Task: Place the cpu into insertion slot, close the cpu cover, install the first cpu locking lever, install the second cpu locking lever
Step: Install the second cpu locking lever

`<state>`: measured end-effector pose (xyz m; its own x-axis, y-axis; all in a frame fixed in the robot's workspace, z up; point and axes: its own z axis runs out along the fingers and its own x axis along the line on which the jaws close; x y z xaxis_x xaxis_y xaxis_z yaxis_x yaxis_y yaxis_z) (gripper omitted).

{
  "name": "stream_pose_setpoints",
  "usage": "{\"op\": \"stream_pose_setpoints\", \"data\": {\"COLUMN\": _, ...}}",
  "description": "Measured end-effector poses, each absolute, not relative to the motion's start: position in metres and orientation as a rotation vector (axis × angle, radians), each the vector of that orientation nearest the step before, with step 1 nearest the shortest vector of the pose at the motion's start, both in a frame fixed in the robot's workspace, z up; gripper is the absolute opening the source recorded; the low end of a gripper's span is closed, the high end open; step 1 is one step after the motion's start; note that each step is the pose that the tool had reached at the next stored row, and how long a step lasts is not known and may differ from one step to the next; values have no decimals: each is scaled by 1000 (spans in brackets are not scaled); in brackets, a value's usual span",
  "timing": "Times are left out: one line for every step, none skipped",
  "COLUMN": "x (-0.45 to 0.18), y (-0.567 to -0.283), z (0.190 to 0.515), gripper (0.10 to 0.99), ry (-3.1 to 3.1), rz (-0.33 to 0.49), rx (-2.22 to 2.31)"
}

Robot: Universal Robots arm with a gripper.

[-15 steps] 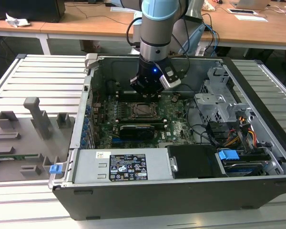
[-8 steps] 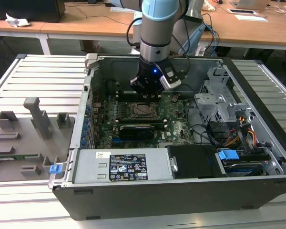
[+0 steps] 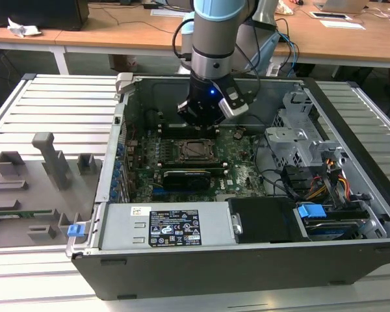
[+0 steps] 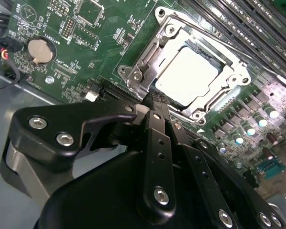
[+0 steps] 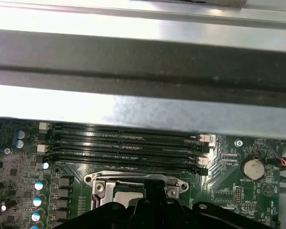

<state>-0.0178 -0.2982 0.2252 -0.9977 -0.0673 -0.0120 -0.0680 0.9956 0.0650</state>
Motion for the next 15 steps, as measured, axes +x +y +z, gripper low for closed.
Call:
{"op": "stream_pose_setpoints", "data": {"x": -18, "y": -298, "z": 225, "gripper": 110, "ry": 3128, "rz": 103, "rx": -106}}
{"op": "stream_pose_setpoints", "data": {"x": -18, "y": -299, "z": 225, "gripper": 110, "ry": 3128, "rz": 103, "rx": -106}}
{"op": "stream_pose_setpoints", "data": {"x": -18, "y": -302, "z": 225, "gripper": 110, "ry": 3128, "rz": 103, "rx": -106}}
{"op": "stream_pose_setpoints", "data": {"x": -18, "y": -303, "z": 225, "gripper": 110, "ry": 3128, "rz": 103, "rx": -106}}
{"op": "stream_pose_setpoints", "data": {"x": -18, "y": -305, "z": 225, "gripper": 110, "ry": 3128, "rz": 103, "rx": -106}}
{"op": "stream_pose_setpoints", "data": {"x": -18, "y": -306, "z": 225, "gripper": 110, "ry": 3128, "rz": 103, "rx": -106}}
{"op": "stream_pose_setpoints", "data": {"x": -18, "y": -307, "z": 225, "gripper": 110, "ry": 3128, "rz": 103, "rx": -106}}
{"op": "stream_pose_setpoints", "data": {"x": -18, "y": -308, "z": 225, "gripper": 110, "ry": 3128, "rz": 103, "rx": -106}}
{"op": "stream_pose_setpoints", "data": {"x": -18, "y": -309, "z": 225, "gripper": 110, "ry": 3128, "rz": 103, "rx": -106}}
{"op": "stream_pose_setpoints", "data": {"x": -18, "y": -309, "z": 226, "gripper": 110, "ry": 3128, "rz": 102, "rx": -106}}
{"op": "stream_pose_setpoints", "data": {"x": -18, "y": -309, "z": 229, "gripper": 110, "ry": 3128, "rz": 102, "rx": -106}}
{"op": "stream_pose_setpoints", "data": {"x": -18, "y": -309, "z": 231, "gripper": 110, "ry": 3128, "rz": 103, "rx": -106}}
{"op": "stream_pose_setpoints", "data": {"x": -18, "y": -309, "z": 234, "gripper": 110, "ry": 3128, "rz": 103, "rx": -106}}
{"op": "stream_pose_setpoints", "data": {"x": -18, "y": -309, "z": 237, "gripper": 110, "ry": 3128, "rz": 103, "rx": -106}}
{"op": "stream_pose_setpoints", "data": {"x": -18, "y": -309, "z": 240, "gripper": 110, "ry": 3128, "rz": 102, "rx": -106}}
